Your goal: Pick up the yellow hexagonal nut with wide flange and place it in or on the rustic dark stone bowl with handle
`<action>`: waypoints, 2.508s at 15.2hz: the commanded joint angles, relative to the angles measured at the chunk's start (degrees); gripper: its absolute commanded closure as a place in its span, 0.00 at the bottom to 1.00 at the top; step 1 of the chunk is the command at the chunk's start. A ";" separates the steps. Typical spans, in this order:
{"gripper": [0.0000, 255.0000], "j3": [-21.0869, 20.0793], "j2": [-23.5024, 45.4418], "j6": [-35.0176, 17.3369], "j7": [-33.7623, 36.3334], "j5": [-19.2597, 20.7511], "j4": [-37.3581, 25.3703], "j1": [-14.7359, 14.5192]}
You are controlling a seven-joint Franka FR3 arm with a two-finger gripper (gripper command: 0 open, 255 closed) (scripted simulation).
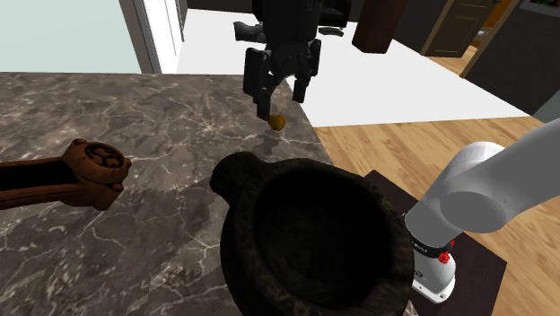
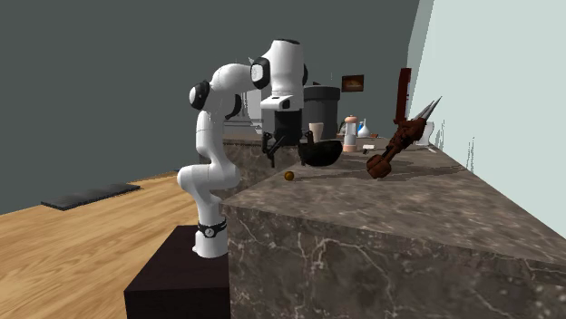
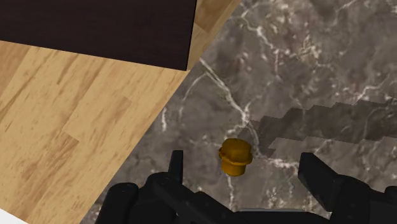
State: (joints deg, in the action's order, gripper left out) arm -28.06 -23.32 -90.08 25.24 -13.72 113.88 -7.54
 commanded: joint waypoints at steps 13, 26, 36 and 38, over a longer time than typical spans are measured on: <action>1.00 -0.52 -0.73 -3.38 -0.14 -0.57 3.98 -0.36; 1.00 -0.21 -0.26 -0.41 0.22 -0.20 0.55 -0.15; 1.00 0.20 1.87 7.07 1.41 0.81 -8.98 0.39; 1.00 0.21 2.47 8.58 1.70 1.04 -11.06 0.50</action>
State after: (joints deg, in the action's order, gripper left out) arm -27.83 -21.10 -82.20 26.78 -12.77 103.74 -7.07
